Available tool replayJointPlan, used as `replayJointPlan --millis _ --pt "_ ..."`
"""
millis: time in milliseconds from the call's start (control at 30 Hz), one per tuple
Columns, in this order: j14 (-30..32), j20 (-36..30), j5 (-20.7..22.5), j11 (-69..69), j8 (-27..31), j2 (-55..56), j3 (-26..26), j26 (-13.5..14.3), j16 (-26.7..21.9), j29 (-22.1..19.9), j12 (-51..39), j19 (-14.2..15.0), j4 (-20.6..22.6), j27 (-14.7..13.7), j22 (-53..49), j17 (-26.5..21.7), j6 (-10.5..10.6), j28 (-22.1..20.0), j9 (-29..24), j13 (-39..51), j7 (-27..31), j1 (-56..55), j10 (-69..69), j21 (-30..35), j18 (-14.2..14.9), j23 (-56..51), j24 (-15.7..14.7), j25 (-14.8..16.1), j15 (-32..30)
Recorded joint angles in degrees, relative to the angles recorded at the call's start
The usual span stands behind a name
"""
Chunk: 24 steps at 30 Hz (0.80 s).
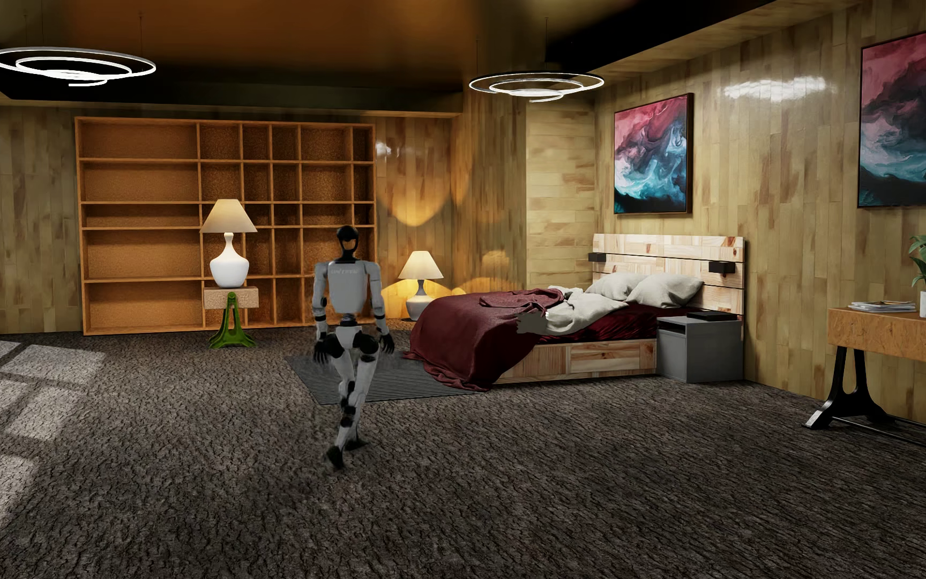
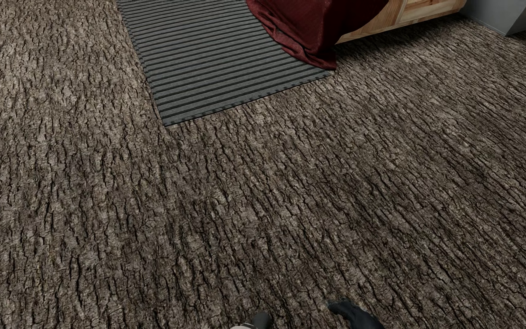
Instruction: Go to the bed
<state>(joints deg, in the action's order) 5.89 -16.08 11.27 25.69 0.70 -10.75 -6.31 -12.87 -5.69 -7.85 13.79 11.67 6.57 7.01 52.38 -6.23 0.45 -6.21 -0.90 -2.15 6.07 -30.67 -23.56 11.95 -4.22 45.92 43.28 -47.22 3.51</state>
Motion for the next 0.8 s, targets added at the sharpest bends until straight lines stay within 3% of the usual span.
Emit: replayJointPlan --millis 33,67,133,167,233,300,333,433,533,567,633,667,733,767,800 --pt "-2.80 0.84 -0.81 7.10 0.73 2.69 -0.39 -0.03 0.77 2.10 -1.40 2.41 0.30 -0.10 1.22 -1.01 -1.32 0.25 -0.23 -0.61 -1.75 1.14 -1.60 2.77 -0.37 0.67 0.59 -0.77 -5.62" --pt "-5.56 1.54 -2.10 16.23 -1.16 6.32 -0.95 0.28 1.59 4.96 -2.92 2.52 0.30 -1.42 2.05 -2.98 -2.37 -0.01 -0.54 -0.94 -3.71 2.49 -3.14 6.82 -0.69 0.61 1.16 -2.08 -11.86" --pt "-10.77 1.84 -9.71 34.52 -5.42 15.37 -1.36 1.65 3.10 9.58 -7.02 2.52 1.06 -5.16 3.66 -8.61 -4.44 -1.21 -1.41 -2.07 -7.43 5.43 -6.09 13.27 -1.01 -2.86 2.74 -3.76 -20.79" --pt "-13.13 1.16 -12.88 41.55 -4.26 20.05 -0.86 2.06 3.62 9.74 -9.37 2.54 2.03 -5.19 4.03 -10.10 -5.54 -1.53 -1.89 -3.26 -8.66 7.26 -7.23 13.42 -1.06 -5.31 3.91 -2.72 -17.91" --pt "-17.26 0.38 -17.50 49.41 -0.66 29.21 0.78 3.11 3.79 4.60 -14.35 1.78 4.40 -2.13 5.19 -10.18 -7.38 -2.55 -2.69 -7.46 -9.93 11.62 -8.67 8.42 -1.15 -9.68 6.16 2.54 -6.23" --pt "-19.69 1.69 -19.85 46.34 -0.04 36.57 2.53 3.14 4.17 -2.35 -19.40 -2.67 6.02 1.43 4.17 -7.56 -8.19 -3.67 -2.98 -10.59 -9.91 17.17 -7.30 2.47 -1.16 -10.64 6.64 7.38 2.70" --pt "-20.30 2.34 -20.15 41.12 -0.05 39.37 3.46 3.88 4.17 -3.93 -21.33 -3.74 6.54 2.68 2.73 -6.72 -8.18 -4.31 -2.93 -11.59 -9.44 19.84 -6.08 0.31 -1.11 -10.62 6.33 8.69 5.55" --pt "-21.23 0.73 -20.41 15.19 -3.10 43.66 6.10 8.19 2.50 -2.86 -25.69 -6.60 7.02 4.16 -3.04 -5.78 -7.05 -6.13 -2.04 -11.75 -6.87 26.36 -2.37 -1.15 -0.81 -6.95 5.63 8.61 3.79" --pt "-20.45 -2.80 -18.25 -13.83 -5.49 42.73 7.54 10.95 0.65 0.89 -27.47 -2.81 7.07 4.93 -8.64 -4.82 -5.29 -6.61 -0.50 -11.04 -4.43 33.38 3.75 -1.08 -0.62 -2.16 3.63 5.51 1.14" --pt "-20.34 -4.12 -17.56 -15.41 -4.43 43.16 7.84 11.26 0.14 1.55 -27.29 1.73 7.16 4.99 -10.17 -4.20 -4.74 -6.32 -0.11 -11.05 -3.74 35.85 4.81 -1.65 -0.46 -1.22 3.02 4.76 0.88" --pt "-19.17 -6.32 -15.58 -9.48 -2.85 44.42 8.40 11.35 -0.82 1.87 -25.49 -5.90 6.21 4.63 -12.39 -2.14 -3.33 -6.38 0.60 -11.15 -3.30 40.01 6.01 -3.17 -0.61 -0.11 2.07 4.01 -7.63" --pt "-17.35 -6.88 -14.85 -5.69 -2.91 44.14 8.73 11.08 -0.74 1.77 -23.76 -8.24 5.54 4.53 -12.11 -1.23 -2.31 -7.90 0.96 -11.28 -3.63 41.57 5.11 -3.95 -0.67 0.28 1.81 3.60 -10.43" --pt "-9.24 -7.21 -13.12 -0.79 -4.02 43.07 9.76 7.62 0.61 1.23 -20.02 -11.22 3.41 4.92 -6.74 0.78 0.21 -11.28 1.50 -11.26 -4.40 41.99 0.80 -6.31 -0.50 0.47 2.51 2.87 -7.36" --pt "-3.92 -7.84 -12.49 -0.60 -5.20 41.44 10.37 4.94 1.63 0.62 -19.15 -11.89 2.11 4.99 -2.00 2.07 1.44 -10.41 1.57 -11.32 -4.04 40.21 -3.86 -8.24 2.21 -0.12 2.94 3.04 -5.32" --pt "1.75 -9.64 -12.04 -1.01 -6.70 39.55 10.98 3.04 2.21 -0.04 -19.30 -12.30 0.48 4.45 3.22 3.40 2.52 -6.79 1.49 -11.48 -4.20 37.12 -10.44 -10.20 4.94 -1.02 3.72 3.59 -3.47"
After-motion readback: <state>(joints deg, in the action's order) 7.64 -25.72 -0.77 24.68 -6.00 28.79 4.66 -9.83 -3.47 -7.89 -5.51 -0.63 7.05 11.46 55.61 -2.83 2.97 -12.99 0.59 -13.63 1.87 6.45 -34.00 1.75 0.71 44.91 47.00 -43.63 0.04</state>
